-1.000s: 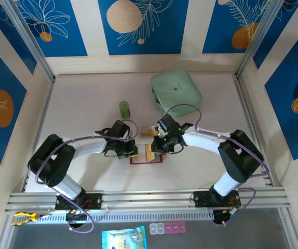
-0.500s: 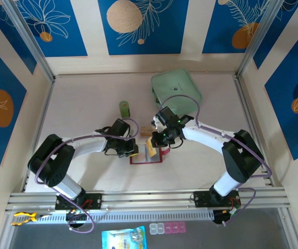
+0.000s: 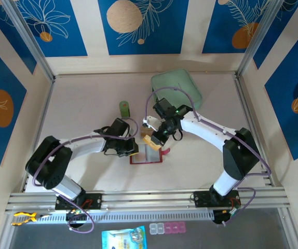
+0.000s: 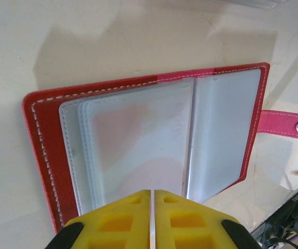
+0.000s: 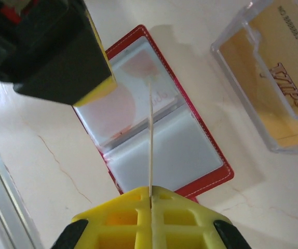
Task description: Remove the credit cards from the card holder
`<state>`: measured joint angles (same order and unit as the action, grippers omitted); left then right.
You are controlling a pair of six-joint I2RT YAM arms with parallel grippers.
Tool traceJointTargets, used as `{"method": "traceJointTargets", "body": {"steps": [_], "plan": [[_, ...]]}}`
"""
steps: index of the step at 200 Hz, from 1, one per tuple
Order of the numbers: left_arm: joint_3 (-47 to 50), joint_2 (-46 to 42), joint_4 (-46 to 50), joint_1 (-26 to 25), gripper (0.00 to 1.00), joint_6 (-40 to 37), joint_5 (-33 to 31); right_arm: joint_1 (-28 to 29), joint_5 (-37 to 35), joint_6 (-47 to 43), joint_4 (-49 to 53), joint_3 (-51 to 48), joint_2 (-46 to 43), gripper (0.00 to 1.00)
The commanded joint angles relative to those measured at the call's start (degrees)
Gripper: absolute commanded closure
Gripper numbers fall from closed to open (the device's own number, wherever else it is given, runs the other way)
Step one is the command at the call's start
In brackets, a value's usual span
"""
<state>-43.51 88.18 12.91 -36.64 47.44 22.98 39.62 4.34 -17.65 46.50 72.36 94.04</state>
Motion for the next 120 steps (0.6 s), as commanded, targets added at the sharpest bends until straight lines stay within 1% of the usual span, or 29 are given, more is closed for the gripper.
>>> {"method": "traceJointTargets", "body": {"steps": [1,30,62,93,120], "plan": [[1.22,-2.52,1.23,0.30,0.90,-0.42,-1.49,-0.15,-2.17,-16.38,5.82,4.51,2.40,1.00],[1.67,-3.74,2.03,1.00,0.90,-0.41,-1.89,-1.70,-4.16,-22.04,10.86,12.29,7.08,1.00],[2.41,-5.10,2.65,1.23,0.90,-0.43,-2.32,-3.67,-6.45,-26.79,13.37,20.32,12.00,1.00],[3.08,-5.42,2.80,1.71,0.90,-0.40,-2.45,-5.54,-6.18,-30.09,15.99,28.79,17.35,1.00],[3.08,-6.08,2.82,1.93,0.90,-0.03,-2.76,-6.02,-5.75,-31.58,18.50,35.11,21.76,1.00]]}}
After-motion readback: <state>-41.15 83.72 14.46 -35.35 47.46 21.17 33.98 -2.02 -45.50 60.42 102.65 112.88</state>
